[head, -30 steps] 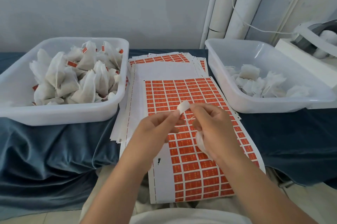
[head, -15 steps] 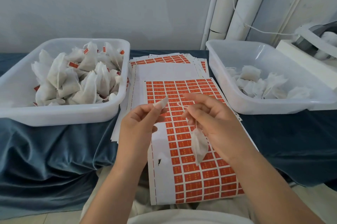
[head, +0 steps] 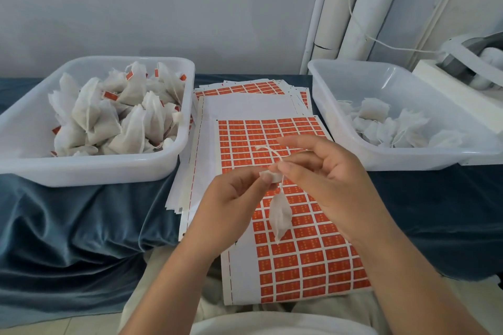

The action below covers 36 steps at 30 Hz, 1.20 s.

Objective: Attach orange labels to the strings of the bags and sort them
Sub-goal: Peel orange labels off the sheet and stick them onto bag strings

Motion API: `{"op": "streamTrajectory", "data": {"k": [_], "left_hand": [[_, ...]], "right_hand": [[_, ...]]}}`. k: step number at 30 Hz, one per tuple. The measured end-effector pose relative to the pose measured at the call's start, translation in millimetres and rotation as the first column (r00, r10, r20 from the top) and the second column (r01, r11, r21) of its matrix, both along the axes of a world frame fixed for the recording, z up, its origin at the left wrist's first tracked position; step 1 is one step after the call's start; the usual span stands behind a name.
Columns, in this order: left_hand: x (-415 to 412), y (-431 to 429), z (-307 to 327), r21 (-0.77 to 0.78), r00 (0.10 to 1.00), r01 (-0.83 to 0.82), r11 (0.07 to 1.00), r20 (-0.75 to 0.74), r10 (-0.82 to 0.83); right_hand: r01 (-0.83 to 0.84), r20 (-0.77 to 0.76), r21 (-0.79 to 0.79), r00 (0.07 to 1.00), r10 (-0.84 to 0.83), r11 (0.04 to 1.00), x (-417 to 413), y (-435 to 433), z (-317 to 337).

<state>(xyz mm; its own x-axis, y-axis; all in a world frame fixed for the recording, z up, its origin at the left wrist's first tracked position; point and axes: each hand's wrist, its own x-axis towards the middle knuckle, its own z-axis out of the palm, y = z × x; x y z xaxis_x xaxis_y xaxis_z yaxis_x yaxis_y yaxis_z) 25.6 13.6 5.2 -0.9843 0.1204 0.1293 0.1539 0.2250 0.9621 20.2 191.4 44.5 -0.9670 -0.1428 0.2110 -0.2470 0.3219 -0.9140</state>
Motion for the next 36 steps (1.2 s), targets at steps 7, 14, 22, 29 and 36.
{"op": "streamTrajectory", "data": {"k": [7,14,22,29,36], "left_hand": [[3.3,-3.8,1.1,-0.140,0.994,0.098,0.985,-0.040,-0.105],[5.0,-4.3,1.2,-0.184,0.992,0.096,0.978,-0.068,-0.111],[6.7,-5.6,3.4,-0.289,0.985,0.113,0.951,-0.094,-0.145],[7.6,-6.0,2.7,-0.364,0.982,0.033,0.931,-0.161,-0.098],[6.1,-7.4,-1.2,-0.193,0.996,0.043,0.980,-0.071,-0.057]], "right_hand": [[-0.008,0.019,-0.031,1.000,0.008,0.999,-2.5,2.4,-2.5],[-0.019,0.009,-0.028,1.000,0.019,0.999,-2.5,0.0,-5.1],[0.019,-0.005,0.004,1.000,-0.019,1.000,-5.1,1.8,-6.3],[0.016,-0.047,-0.031,0.999,-0.018,0.999,-3.5,-2.3,-6.1],[0.022,-0.013,-0.081,1.000,-0.023,0.997,-6.4,-4.6,-10.7]]}}
